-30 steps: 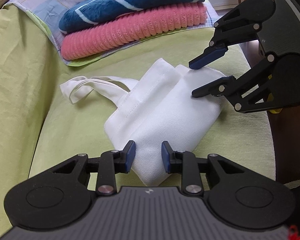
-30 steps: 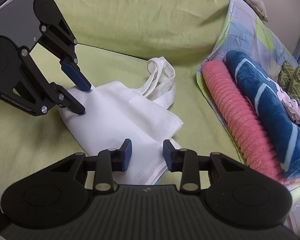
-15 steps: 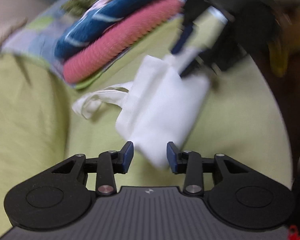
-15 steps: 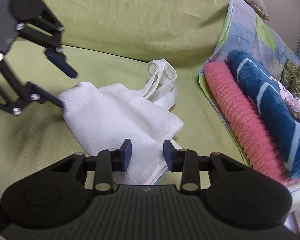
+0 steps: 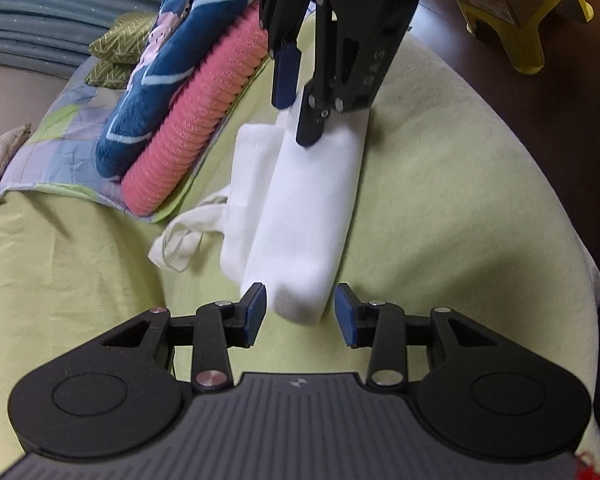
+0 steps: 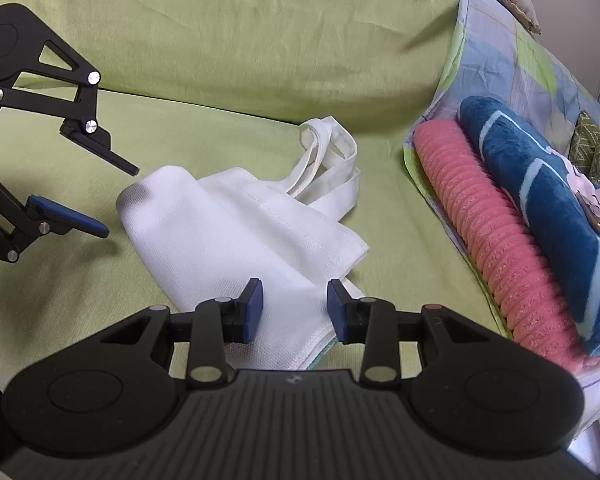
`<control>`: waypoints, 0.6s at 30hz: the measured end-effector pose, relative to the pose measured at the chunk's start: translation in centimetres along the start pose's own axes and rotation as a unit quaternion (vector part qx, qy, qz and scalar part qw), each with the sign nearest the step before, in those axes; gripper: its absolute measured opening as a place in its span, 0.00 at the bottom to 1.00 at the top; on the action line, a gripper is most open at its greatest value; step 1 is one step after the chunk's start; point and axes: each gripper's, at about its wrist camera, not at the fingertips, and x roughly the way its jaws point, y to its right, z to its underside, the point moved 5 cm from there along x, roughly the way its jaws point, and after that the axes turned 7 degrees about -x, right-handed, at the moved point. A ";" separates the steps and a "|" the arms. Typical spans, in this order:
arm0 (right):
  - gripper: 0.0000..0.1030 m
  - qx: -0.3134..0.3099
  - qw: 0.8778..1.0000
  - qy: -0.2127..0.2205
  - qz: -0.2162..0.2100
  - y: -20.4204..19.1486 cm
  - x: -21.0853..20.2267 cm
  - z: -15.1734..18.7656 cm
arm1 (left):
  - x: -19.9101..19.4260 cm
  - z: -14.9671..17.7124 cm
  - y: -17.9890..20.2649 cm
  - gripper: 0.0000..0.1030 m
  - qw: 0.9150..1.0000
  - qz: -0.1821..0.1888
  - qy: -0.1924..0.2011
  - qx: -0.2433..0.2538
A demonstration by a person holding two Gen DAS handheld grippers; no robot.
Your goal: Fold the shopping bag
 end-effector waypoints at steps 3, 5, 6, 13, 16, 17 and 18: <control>0.32 0.000 1.000 0.001 0.000 0.1 -0.1 0.1 | 0.0 0.0 0.1 0.45 1.000 -0.001 -0.003 0.008; 0.32 0.001 1.000 0.003 -0.001 0.1 -0.2 0.1 | 0.0 0.3 0.4 0.46 1.000 -0.002 -0.006 0.020; 0.32 0.001 1.000 0.004 -0.002 0.1 -0.2 0.2 | 0.1 0.5 0.6 0.46 1.000 -0.003 -0.007 0.027; 0.33 0.012 1.000 0.008 -0.015 0.8 -0.1 0.3 | 1.0 1.4 2.6 0.53 0.992 -0.034 -0.003 0.120; 0.34 0.015 1.000 0.009 -0.026 1.1 -0.1 0.3 | 2.3 1.5 3.0 0.53 0.985 -0.063 0.006 0.159; 0.34 0.016 0.999 0.010 -0.029 1.3 0.0 0.4 | 2.9 1.5 3.1 0.53 0.983 -0.072 0.008 0.169; 0.34 0.017 0.999 0.010 -0.032 1.4 0.0 0.4 | 3.4 1.5 3.1 0.53 0.981 -0.082 0.011 0.178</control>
